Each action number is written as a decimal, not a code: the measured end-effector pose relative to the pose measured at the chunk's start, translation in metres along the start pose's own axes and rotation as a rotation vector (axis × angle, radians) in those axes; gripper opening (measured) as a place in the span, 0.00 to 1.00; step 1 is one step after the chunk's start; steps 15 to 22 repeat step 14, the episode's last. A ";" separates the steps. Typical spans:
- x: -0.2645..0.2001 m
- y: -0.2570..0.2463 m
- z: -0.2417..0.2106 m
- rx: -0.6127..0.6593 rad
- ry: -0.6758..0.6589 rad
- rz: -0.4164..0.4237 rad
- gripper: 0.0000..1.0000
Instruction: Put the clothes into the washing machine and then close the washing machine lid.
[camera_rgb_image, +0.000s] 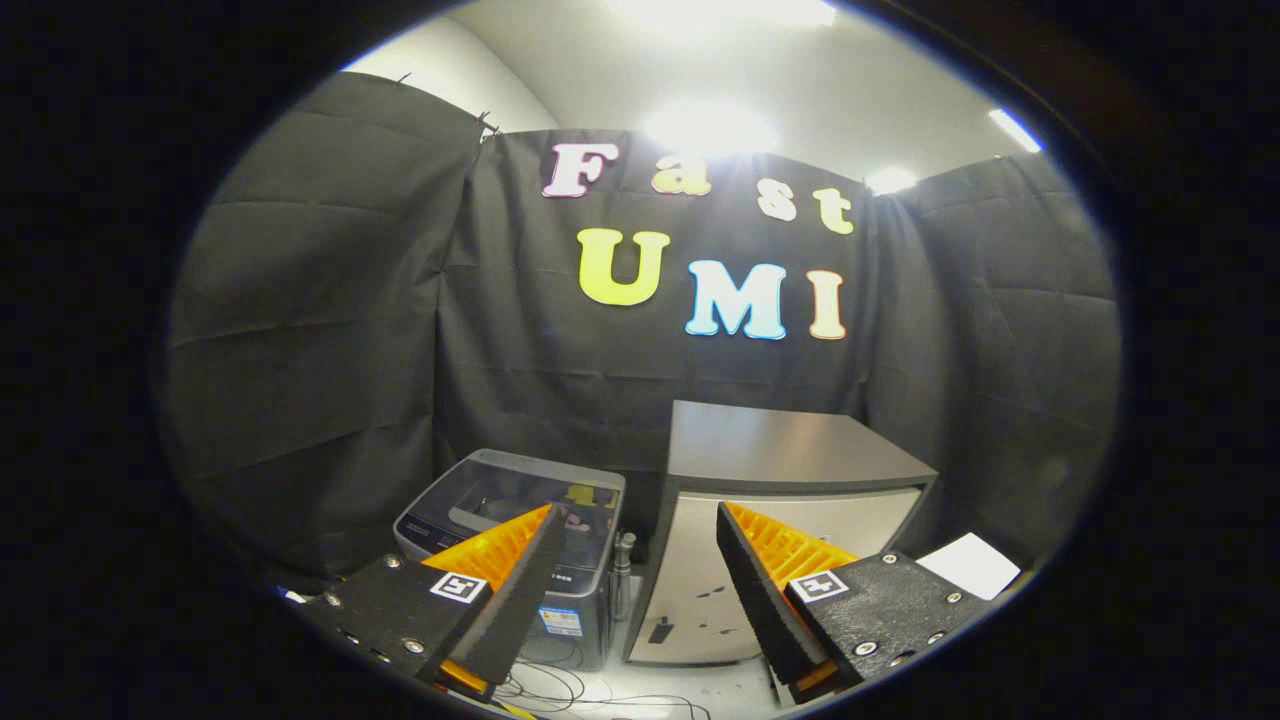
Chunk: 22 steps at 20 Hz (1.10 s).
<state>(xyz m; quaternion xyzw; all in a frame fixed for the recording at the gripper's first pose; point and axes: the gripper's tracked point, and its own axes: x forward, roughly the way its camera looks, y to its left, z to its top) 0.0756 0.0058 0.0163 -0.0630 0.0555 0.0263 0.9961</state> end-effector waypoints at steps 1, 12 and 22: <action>-0.010 -0.008 0.004 0.008 -0.018 -0.006 0.94; -0.062 -0.018 0.009 0.024 -0.101 -0.059 0.94; -0.067 -0.008 0.008 0.019 -0.099 -0.045 0.94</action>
